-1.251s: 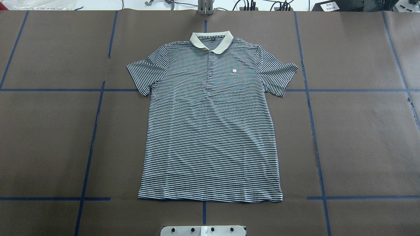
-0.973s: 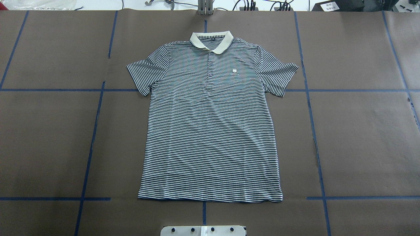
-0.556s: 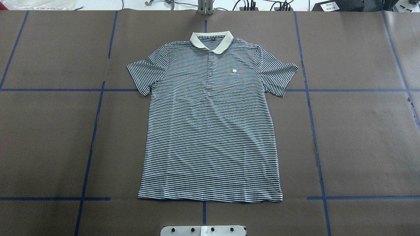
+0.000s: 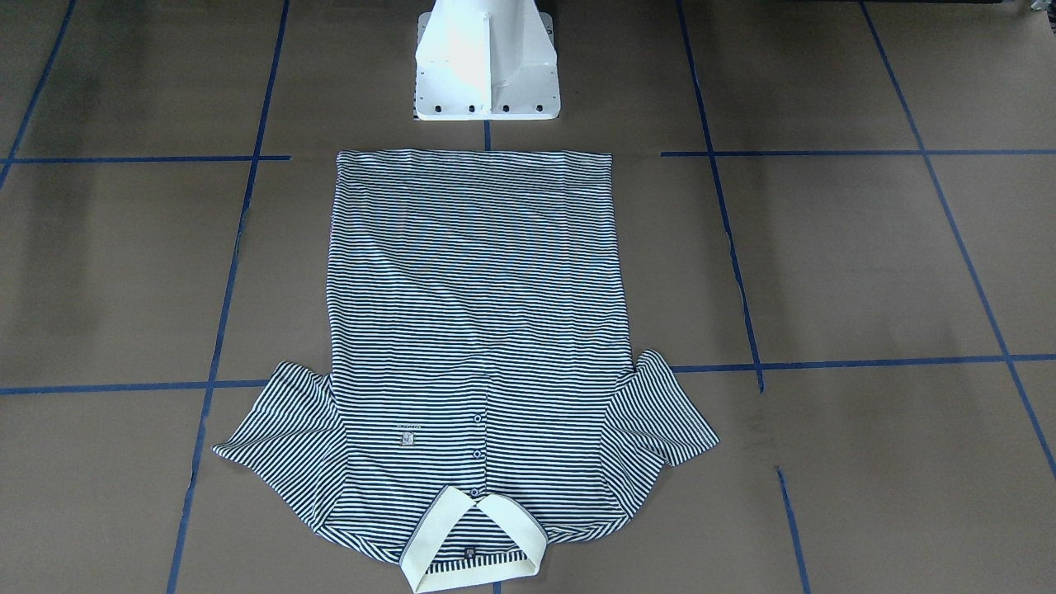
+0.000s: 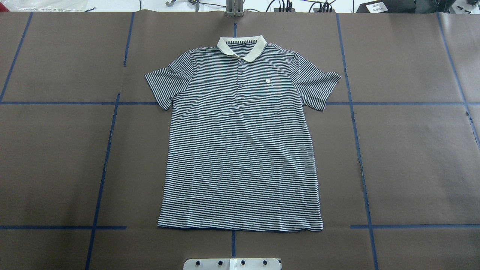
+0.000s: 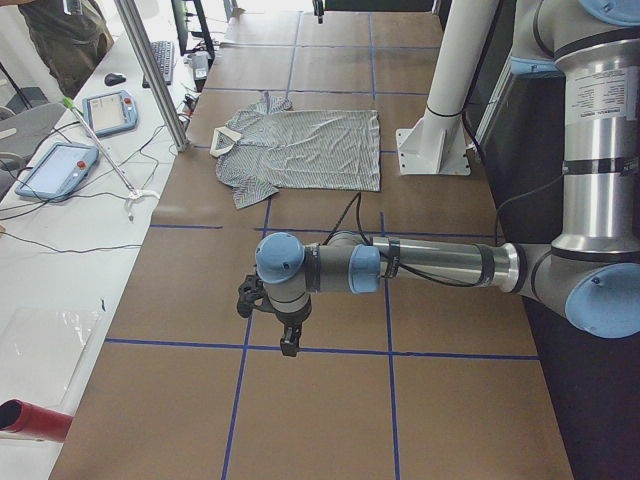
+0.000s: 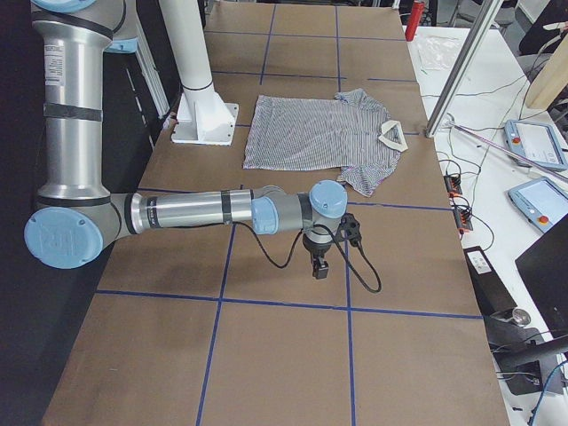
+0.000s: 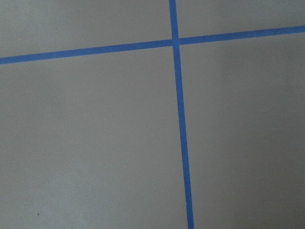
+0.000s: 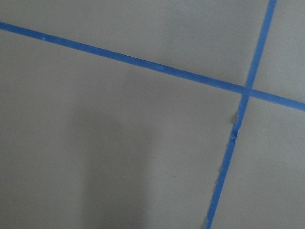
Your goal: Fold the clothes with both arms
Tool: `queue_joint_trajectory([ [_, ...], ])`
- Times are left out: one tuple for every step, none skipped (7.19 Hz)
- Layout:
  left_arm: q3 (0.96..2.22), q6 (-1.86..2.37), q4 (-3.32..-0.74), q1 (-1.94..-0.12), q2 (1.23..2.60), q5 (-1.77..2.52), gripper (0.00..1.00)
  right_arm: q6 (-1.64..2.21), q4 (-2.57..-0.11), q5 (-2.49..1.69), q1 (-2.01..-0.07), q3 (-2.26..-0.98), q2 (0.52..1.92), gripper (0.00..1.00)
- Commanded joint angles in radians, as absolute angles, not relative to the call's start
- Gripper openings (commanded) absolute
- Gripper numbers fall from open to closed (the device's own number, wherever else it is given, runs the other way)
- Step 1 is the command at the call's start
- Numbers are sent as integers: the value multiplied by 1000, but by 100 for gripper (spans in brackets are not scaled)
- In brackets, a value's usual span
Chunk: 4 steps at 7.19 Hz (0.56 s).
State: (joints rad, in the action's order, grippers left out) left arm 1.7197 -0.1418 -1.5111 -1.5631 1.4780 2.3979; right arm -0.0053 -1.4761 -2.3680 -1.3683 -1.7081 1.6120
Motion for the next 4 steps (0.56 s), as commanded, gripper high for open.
queue_joint_trajectory([
  [1726, -140, -1554, -1563, 1476, 2500, 100, 230, -1347, -2365, -1254, -1594, 1449, 100],
  [1729, -140, -1568, -1563, 1476, 2503, 100, 358, -1329, -2364, -1200, -1529, 1336, 100],
  [1720, -140, -1609, -1563, 1474, 2503, 100, 465, -1298, -2326, -1121, -1476, 1239, 100],
  [1717, -138, -1626, -1563, 1471, 2505, 100, 574, -1246, -2281, -1079, -1433, 1162, 100],
])
